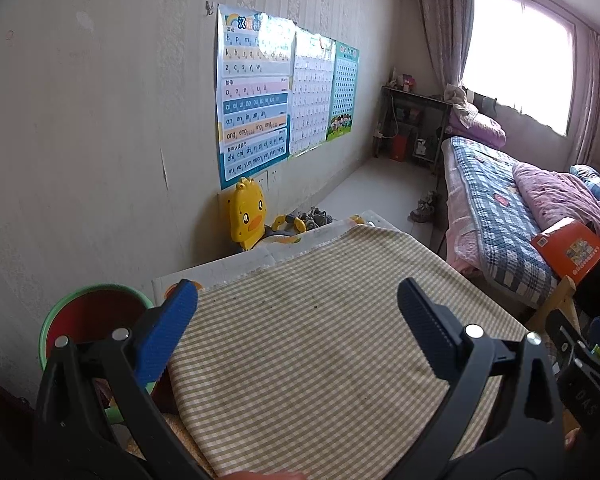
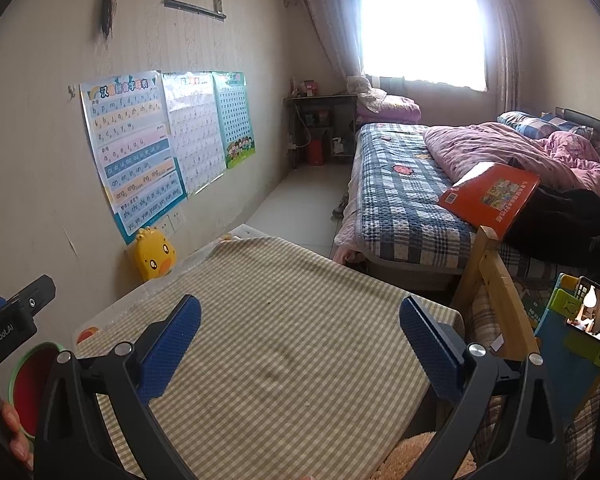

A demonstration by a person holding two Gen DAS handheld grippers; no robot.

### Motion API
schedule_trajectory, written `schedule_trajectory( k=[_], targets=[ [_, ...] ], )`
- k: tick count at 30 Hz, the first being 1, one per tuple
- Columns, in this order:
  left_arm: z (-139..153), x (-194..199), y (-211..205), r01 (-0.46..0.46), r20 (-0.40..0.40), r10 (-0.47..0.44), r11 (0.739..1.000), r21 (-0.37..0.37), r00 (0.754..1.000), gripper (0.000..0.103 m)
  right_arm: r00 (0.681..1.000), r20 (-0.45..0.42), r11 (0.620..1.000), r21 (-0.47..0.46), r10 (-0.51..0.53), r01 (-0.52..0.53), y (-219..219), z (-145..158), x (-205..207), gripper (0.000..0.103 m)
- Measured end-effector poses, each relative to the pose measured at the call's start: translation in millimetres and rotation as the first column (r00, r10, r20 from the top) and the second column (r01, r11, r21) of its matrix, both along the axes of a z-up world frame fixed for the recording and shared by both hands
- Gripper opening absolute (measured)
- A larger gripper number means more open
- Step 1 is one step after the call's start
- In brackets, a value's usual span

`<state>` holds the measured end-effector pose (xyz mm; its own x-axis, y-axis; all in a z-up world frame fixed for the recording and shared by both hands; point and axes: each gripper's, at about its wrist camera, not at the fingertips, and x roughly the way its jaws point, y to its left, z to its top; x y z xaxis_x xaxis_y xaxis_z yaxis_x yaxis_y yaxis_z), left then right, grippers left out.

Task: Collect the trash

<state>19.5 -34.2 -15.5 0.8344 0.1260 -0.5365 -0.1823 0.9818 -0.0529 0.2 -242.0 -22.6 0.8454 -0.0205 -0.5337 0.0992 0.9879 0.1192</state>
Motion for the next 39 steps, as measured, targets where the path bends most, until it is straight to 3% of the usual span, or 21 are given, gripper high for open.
schedule_trajectory(
  k=[39],
  targets=[
    [-10.3, 3.7, 7.6, -0.024, -0.04, 0.024, 1.0, 0.0, 0.999, 0.098, 0.999, -0.029, 0.999, -0.008, 0.031, -0.031, 7.0, -7.2, 3.9, 0.096]
  ],
)
